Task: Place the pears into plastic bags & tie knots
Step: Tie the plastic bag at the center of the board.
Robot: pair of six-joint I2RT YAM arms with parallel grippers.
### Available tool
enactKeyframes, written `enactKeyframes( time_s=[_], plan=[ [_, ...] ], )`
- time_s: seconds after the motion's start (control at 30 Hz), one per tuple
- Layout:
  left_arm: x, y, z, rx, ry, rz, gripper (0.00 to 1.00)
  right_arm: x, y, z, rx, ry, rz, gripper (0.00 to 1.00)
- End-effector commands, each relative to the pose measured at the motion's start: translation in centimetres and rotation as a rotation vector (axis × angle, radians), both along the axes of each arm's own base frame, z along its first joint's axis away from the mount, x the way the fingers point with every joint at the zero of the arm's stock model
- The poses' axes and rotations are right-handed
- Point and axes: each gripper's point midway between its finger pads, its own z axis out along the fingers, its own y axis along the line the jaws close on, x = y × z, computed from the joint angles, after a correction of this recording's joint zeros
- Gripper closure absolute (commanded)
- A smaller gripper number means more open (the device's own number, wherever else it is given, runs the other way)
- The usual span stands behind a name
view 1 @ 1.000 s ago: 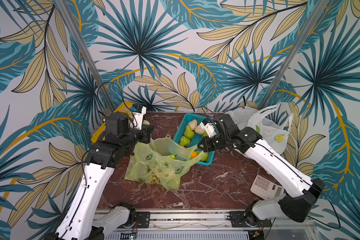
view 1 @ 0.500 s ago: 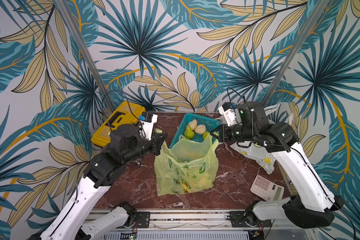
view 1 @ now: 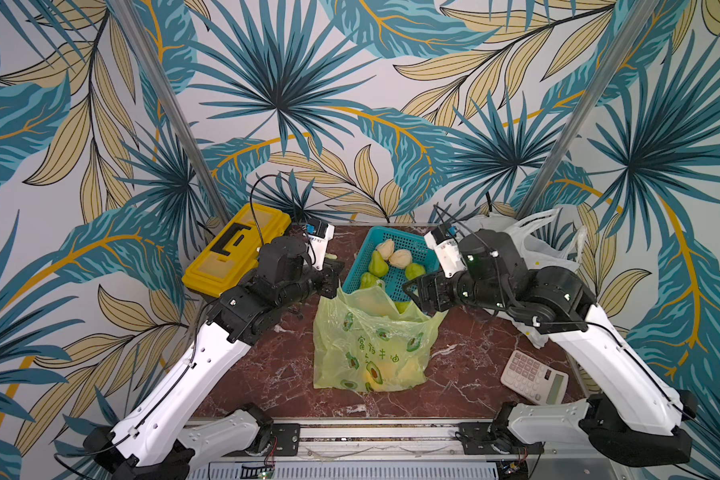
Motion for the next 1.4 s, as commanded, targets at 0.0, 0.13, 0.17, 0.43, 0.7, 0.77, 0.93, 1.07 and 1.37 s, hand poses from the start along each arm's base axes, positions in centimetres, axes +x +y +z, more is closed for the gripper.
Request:
enactKeyframes(
  time_s=[0.0, 0.13, 0.17, 0.43, 0.7, 0.77, 0.93, 1.07, 1.37],
  plan=[
    [0.5, 0.0, 2.0, -0.012, -0.077, 0.007, 1.00, 1.8, 4.9, -0.4, 0.072, -0.091, 0.049, 0.08],
    [0.8, -0.3, 1.7, -0.002, -0.070, 0.001, 1.00, 1.6, 9.7, -0.2, 0.087, -0.197, 0.163, 0.02],
    [0.9, -0.2, 1.6, 0.003, -0.072, 0.005, 1.00, 1.9, 9.6, 0.3, 0.035, -0.247, 0.152, 0.01],
    [2.0, 1.6, 0.8, -0.008, -0.042, 0.050, 1.00, 2.2, 5.5, 3.7, -0.101, -0.259, 0.127, 0.01],
    [2.2, 1.4, 1.2, -0.051, -0.028, 0.027, 1.00, 1.5, 12.3, -1.3, 0.060, -0.126, 0.232, 0.01],
    [2.2, 1.3, 0.9, -0.051, -0.021, 0.023, 1.00, 2.9, 13.7, -1.9, 0.091, -0.164, 0.215, 0.01],
    [2.3, 1.3, 0.5, -0.050, -0.010, 0.024, 1.00, 5.5, 16.6, -2.2, 0.199, -0.264, 0.169, 0.01],
    [2.3, 1.4, 0.4, -0.056, -0.001, 0.029, 1.00, 6.6, 18.4, -3.4, 0.289, -0.306, 0.162, 0.01],
    [2.0, 1.7, 0.7, -0.094, 0.008, 0.008, 1.00, 8.2, 19.4, -9.1, 0.379, -0.301, 0.229, 0.08]
  ],
)
